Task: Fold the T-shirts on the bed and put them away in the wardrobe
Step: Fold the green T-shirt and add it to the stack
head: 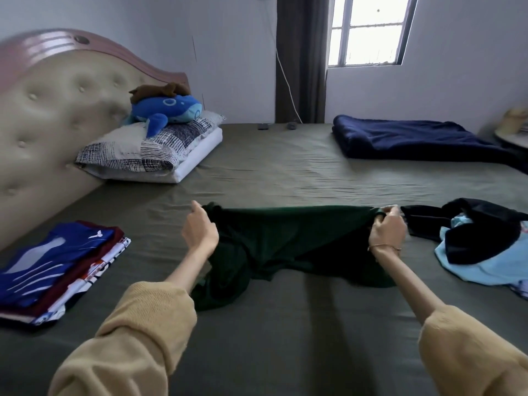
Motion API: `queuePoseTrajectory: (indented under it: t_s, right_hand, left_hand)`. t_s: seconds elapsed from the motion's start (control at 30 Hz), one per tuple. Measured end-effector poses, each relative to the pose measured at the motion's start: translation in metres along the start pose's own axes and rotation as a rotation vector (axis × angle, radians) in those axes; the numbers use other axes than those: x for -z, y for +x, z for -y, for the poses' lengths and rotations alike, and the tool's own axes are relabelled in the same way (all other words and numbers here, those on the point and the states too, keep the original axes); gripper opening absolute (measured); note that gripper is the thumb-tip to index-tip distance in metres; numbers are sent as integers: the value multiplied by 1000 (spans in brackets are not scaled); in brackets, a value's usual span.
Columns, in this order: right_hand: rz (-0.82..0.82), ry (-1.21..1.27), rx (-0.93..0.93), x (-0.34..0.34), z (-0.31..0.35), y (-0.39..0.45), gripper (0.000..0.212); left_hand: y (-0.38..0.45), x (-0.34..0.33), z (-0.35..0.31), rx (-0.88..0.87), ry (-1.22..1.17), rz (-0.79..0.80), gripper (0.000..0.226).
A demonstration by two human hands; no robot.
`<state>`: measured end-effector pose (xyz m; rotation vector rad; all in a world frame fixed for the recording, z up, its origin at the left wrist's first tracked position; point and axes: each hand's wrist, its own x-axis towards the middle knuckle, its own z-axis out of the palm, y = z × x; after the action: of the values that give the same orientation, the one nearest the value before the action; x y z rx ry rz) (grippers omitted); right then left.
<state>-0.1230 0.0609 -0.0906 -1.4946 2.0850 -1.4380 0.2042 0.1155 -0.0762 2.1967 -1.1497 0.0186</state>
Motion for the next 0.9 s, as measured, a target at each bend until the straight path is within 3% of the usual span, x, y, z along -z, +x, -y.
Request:
queuePoseTrajectory:
  t_s: [0.17, 0.3, 0.4, 0.47, 0.57, 0.63, 0.7, 0.9]
  right_hand:
    - [382, -234, -22, -13, -13, -15, 27]
    - [570, -340, 10, -27, -29, -35, 21]
    - [575, -388, 94, -30, -32, -42, 23]
    - [647, -477, 166, -31, -35, -42, 41]
    - [778, -612, 144, -28, -46, -42, 62]
    - [755, -662, 126, -27, -55, -44, 53]
    - [599, -573, 109, -26, -58, -44, 34]
    - [247, -80, 146, -21, -26, -33, 22]
  left_hand:
    - [-17, -23, 8, -82, 75, 47, 36]
    - [-55, -49, 1, -337, 131, 398, 24]
    - [-82, -70, -2, -475, 286, 693, 65]
    - [-90, -81, -2, -514, 391, 658, 83]
    - [-86, -84, 0, -553, 488, 541, 83]
    - [-77, -81, 1, -600, 545, 451, 61]
    - [-69, -74, 0, -601, 562, 399, 41]
    - [-46, -44, -14, -449, 373, 240, 26]
